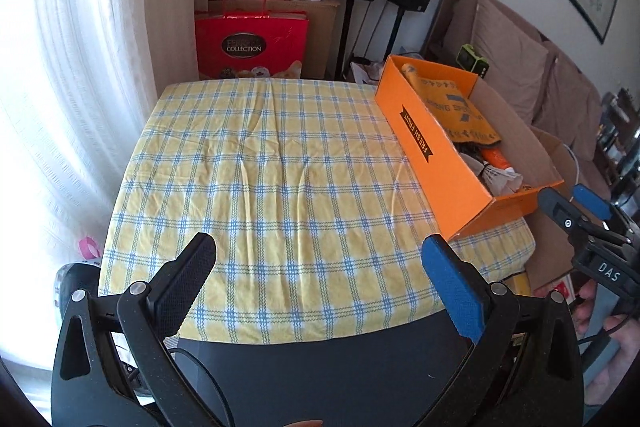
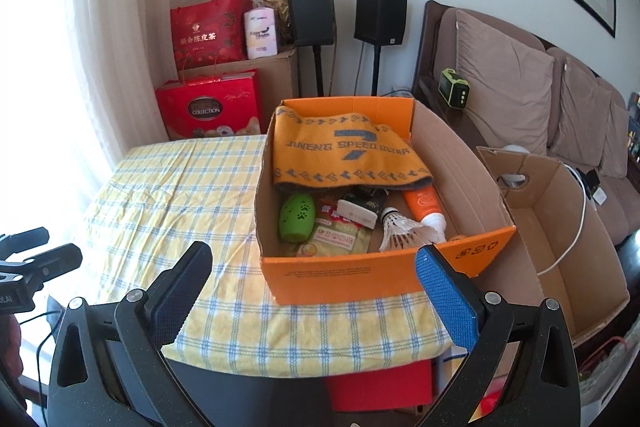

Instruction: Organize objects

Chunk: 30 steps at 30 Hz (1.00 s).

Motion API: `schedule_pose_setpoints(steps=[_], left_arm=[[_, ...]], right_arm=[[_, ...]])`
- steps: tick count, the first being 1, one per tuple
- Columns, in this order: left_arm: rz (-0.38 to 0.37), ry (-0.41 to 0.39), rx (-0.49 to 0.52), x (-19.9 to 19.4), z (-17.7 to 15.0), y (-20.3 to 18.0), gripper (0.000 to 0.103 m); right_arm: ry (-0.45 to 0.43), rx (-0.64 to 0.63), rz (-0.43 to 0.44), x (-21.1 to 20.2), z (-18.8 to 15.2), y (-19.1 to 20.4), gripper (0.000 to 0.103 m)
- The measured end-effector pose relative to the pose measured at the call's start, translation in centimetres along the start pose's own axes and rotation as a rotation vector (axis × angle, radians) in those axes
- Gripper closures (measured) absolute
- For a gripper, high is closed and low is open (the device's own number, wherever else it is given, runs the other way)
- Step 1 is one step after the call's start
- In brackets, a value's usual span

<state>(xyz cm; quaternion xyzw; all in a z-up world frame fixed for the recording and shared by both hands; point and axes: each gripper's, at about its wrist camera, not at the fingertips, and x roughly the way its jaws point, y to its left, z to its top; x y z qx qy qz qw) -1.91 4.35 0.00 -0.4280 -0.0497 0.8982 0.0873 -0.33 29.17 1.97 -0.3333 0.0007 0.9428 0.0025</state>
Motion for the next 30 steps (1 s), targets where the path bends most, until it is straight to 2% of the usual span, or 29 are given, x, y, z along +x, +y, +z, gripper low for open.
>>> schedule_pose_setpoints(steps=[3,7,15,20,30], left_arm=[[-0.020,0.022,0.007,-0.3,-0.9,0.1,0.000],[-0.051,0.006,-0.018,-1.2,-2.0,0.4,0.000],[-0.017,-0.049,-0.026,-2.2,-1.8,0.7,0.000],[0.032,-0.055,-0.010,-2.0,-2.0,0.8,0.000],[0.069,-0.052,-0.003,-1.7,-2.1,0.7,0.000]], right_arm=[[-0.005,0.005,0.011,-0.6,-0.5,0.0,0.000],[0.002,0.002,0.013,-1.0,-1.4,0.1,0.000],[0.003,-0.003,0.005,-1.4,-2.3,0.4,0.000],[0.001,0.005,0.009,-1.5,-2.2,0.3,0.000],[0.008,-0.001,0.005,-1.3,-2.5,0.3,0.000]])
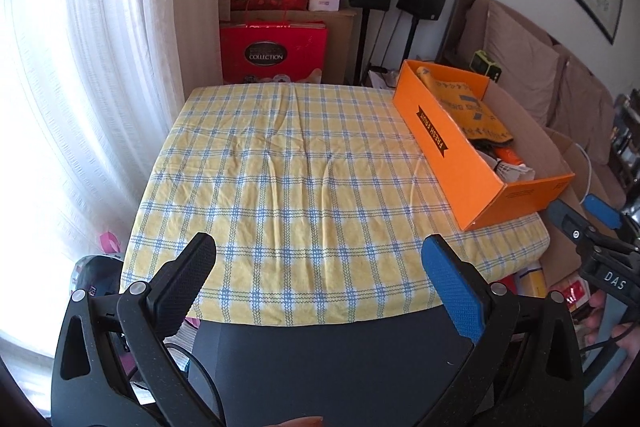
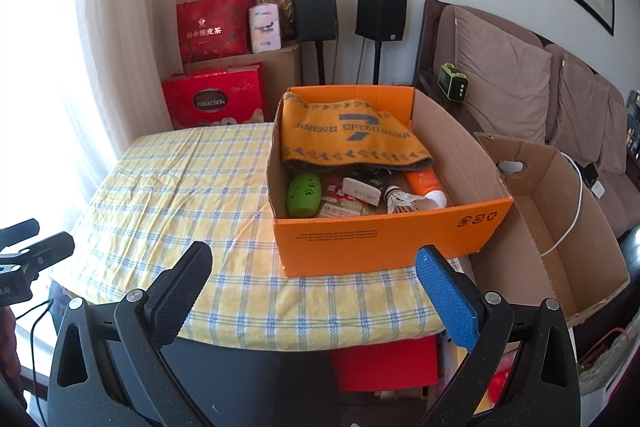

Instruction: Organize objects

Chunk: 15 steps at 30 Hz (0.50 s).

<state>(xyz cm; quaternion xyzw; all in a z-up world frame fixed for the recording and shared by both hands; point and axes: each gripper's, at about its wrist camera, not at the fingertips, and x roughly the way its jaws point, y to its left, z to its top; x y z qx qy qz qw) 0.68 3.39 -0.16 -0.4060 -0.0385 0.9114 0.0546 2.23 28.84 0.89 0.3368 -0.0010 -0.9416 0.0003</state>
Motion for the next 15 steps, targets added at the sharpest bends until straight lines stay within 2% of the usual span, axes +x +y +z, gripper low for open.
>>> schedule_pose_setpoints(steps=[15], left_arm=[[0.011,0.016,0.011,0.35,-0.22,-0.10,0.000]], right_arm=[[0.010,0.012,-0.002,0.03,-0.06,-0.17,0.000]])
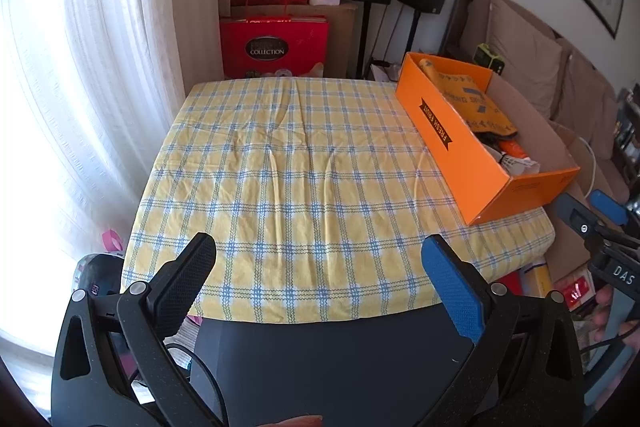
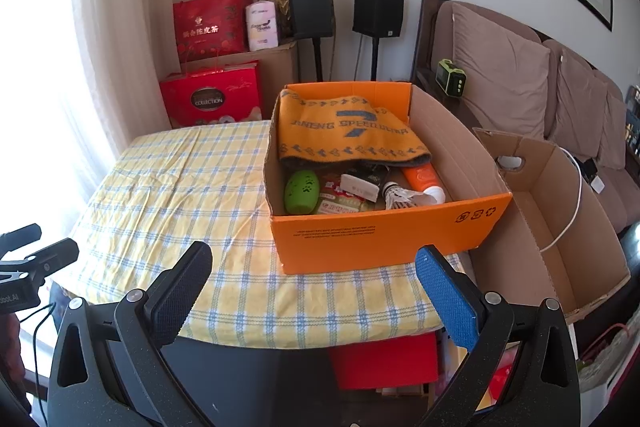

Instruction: Organize objects

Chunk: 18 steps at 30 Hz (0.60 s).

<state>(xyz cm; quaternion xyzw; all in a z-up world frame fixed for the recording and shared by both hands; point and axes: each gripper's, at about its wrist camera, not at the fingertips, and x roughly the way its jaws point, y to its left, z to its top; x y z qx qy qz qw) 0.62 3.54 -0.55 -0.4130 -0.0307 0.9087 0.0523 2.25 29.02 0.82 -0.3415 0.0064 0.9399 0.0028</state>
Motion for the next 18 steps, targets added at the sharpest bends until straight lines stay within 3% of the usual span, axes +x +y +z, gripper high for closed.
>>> schedule_pose_setpoints(steps=[18], left_arm=[[0.004,-0.012,0.008,-0.12,0.07,-0.01,0.000]], right_arm=[[0.014,0.006,0.005,0.30,-0.17,-0.20,0.000]])
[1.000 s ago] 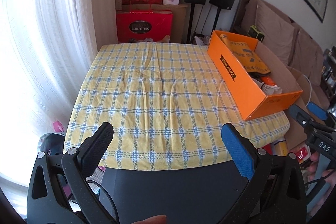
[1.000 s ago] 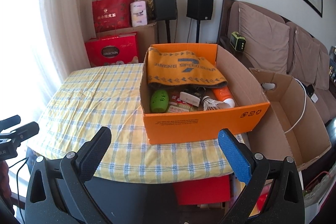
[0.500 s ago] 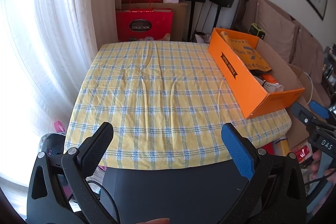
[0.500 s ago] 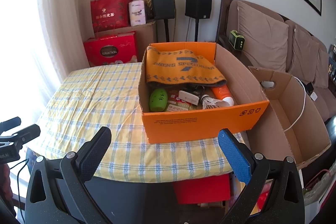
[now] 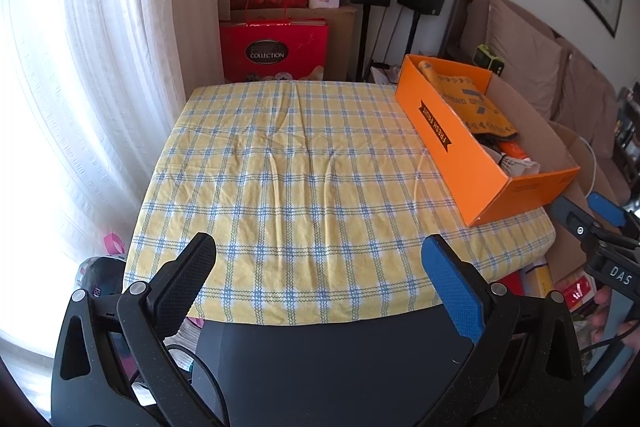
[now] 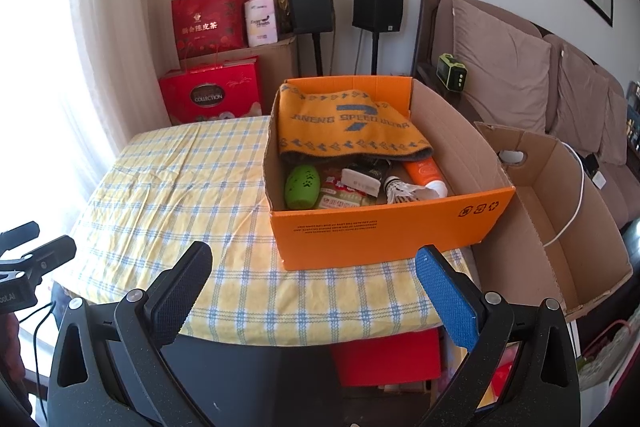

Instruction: Organize objects

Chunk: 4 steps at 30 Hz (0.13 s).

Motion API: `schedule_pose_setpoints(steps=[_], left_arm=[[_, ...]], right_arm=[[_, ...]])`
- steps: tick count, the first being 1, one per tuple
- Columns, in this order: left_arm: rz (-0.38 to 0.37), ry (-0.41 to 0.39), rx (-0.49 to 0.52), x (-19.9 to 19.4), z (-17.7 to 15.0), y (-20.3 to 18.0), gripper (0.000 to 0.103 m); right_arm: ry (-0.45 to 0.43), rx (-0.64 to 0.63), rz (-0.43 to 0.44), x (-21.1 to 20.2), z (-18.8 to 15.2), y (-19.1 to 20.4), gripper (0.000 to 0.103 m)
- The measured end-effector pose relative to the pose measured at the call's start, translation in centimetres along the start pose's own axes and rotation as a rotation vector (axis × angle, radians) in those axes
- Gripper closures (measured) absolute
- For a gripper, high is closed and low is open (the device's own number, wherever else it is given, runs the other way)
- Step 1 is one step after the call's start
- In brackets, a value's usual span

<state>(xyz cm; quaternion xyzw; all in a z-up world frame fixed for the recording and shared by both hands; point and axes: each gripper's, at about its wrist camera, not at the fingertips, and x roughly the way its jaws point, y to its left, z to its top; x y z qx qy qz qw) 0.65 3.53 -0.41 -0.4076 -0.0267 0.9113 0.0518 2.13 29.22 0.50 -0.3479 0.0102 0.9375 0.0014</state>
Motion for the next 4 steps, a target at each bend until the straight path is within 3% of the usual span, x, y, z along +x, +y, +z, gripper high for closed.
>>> schedule_pose_setpoints(steps=[4], left_arm=[[0.007,-0.007,0.005,-0.18,-0.01,-0.16,0.000]], right_arm=[[0.002,0.001,0.001,0.00,-0.01,-0.08,0.000]])
